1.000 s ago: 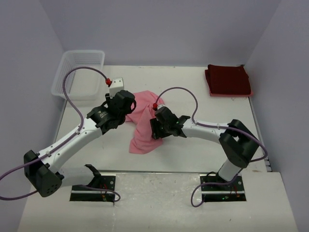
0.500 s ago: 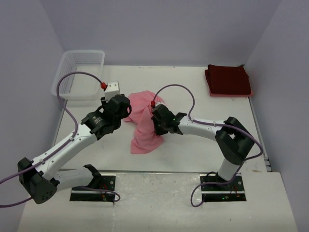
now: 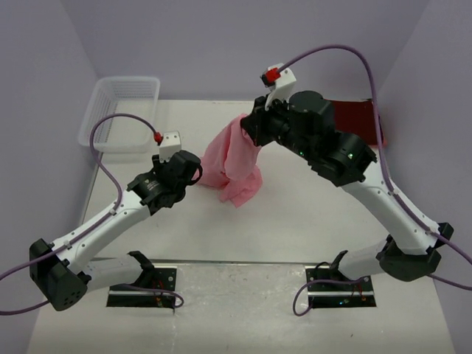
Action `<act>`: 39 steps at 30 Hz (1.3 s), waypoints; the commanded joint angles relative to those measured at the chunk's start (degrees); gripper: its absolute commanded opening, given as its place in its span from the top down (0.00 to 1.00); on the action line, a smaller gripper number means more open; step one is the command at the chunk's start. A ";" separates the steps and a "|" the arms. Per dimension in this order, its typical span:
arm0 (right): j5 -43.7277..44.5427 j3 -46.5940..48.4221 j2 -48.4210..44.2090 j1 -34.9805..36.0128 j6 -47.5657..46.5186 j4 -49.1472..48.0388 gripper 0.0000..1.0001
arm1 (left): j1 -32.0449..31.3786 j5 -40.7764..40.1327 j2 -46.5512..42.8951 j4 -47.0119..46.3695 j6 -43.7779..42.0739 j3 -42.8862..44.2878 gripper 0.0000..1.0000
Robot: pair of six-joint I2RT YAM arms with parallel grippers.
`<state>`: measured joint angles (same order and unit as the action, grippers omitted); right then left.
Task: Fold and stack the t-shirts
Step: Flatten out the tshirt
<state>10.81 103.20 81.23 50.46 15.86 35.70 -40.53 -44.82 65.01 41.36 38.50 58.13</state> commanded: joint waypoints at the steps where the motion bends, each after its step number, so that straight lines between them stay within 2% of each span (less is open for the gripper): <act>1: -6.23 4.80 -0.45 0.43 -5.92 6.31 1.00 | 0.28 -1.77 -1.99 0.82 2.19 -0.47 0.49; 11: -11.50 18.87 -0.38 1.13 -10.49 15.62 1.00 | 0.19 1.31 -1.73 -1.19 2.63 -0.38 0.50; 15: -14.85 25.99 1.47 2.10 -11.90 18.43 1.00 | 0.28 6.31 -1.82 -4.79 2.28 -1.96 0.50; 18: -16.87 33.62 2.70 3.85 -13.12 19.75 1.00 | 0.19 6.15 -2.26 -4.98 2.37 -1.97 0.50; 21: -17.31 37.33 3.32 4.30 -13.83 20.98 1.00 | 0.19 5.27 -2.78 -4.27 2.37 -1.44 0.50; 30: -22.59 33.12 -1.34 4.30 -15.42 16.59 1.00 | 0.19 3.86 -3.05 -3.92 3.86 -1.18 0.50; 35: -19.88 33.56 4.61 4.21 -19.63 15.36 1.00 | 0.19 3.42 -1.82 -4.28 3.78 -0.74 0.50; 39: -18.29 36.55 13.06 -1.04 -18.24 13.70 1.00 | 0.10 3.25 -1.56 -4.28 3.86 -0.47 0.50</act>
<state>-9.85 138.45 87.55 52.88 -1.34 53.91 -40.53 -39.66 63.26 38.63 40.99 56.23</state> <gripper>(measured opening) 0.008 0.498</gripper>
